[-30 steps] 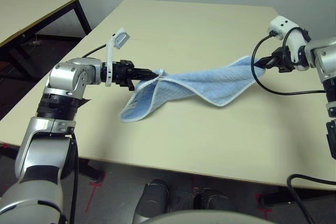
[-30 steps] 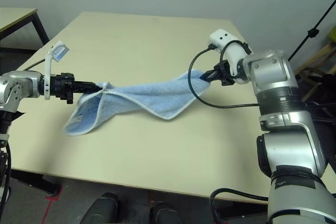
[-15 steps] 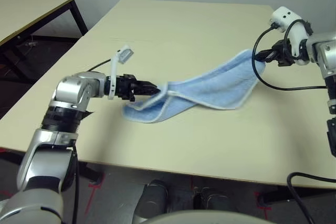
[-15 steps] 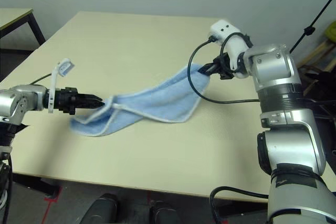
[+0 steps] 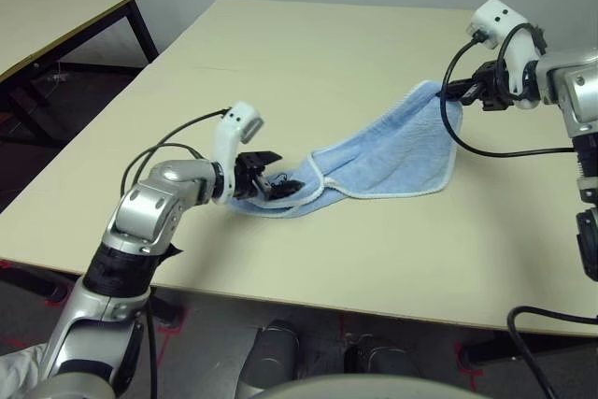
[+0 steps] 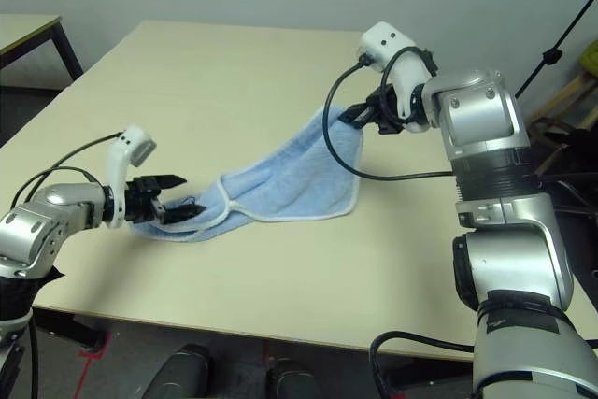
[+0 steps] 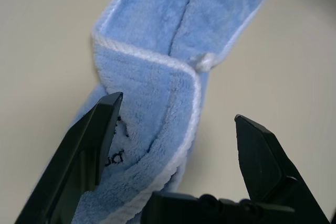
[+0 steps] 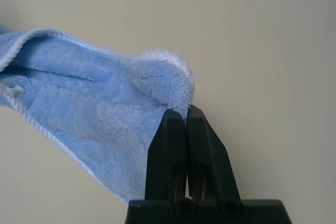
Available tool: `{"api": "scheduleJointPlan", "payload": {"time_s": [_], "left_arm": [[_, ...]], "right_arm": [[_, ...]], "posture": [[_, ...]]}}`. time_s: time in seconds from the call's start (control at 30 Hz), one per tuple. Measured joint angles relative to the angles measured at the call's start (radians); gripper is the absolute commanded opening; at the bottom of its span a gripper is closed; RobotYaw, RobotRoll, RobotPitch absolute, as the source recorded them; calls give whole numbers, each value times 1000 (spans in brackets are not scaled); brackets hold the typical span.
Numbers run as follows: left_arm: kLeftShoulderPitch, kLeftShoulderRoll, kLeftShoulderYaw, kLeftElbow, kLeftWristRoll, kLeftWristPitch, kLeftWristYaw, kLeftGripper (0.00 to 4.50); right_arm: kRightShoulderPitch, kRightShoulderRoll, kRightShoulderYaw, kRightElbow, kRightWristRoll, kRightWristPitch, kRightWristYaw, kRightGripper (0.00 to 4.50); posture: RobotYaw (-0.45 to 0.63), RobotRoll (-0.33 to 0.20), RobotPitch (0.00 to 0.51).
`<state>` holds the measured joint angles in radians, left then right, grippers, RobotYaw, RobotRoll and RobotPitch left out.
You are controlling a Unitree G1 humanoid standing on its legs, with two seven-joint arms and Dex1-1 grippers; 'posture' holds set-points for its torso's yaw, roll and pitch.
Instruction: Fold the towel and set it aside.
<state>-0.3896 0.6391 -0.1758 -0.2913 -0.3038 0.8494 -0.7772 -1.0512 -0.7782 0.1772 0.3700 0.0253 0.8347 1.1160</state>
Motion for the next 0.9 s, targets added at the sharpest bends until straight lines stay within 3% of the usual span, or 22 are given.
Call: {"api": "scheduleJointPlan", "payload": {"time_s": [0.37, 0.7, 0.9], "left_arm": [[8, 23, -116, 57, 144, -134, 5, 4486], [36, 132, -69, 119, 170, -193, -31, 4486], [44, 134, -82, 128, 226, -244, -35, 4486]], "right_arm": [[-7, 0, 0, 0, 6, 0, -3, 0], [-7, -11, 0, -11, 13, 5, -3, 0], [-7, -11, 0, -16, 18, 16, -3, 0]], "posture": [[142, 0, 84], [137, 0, 91], [140, 0, 97]]}}
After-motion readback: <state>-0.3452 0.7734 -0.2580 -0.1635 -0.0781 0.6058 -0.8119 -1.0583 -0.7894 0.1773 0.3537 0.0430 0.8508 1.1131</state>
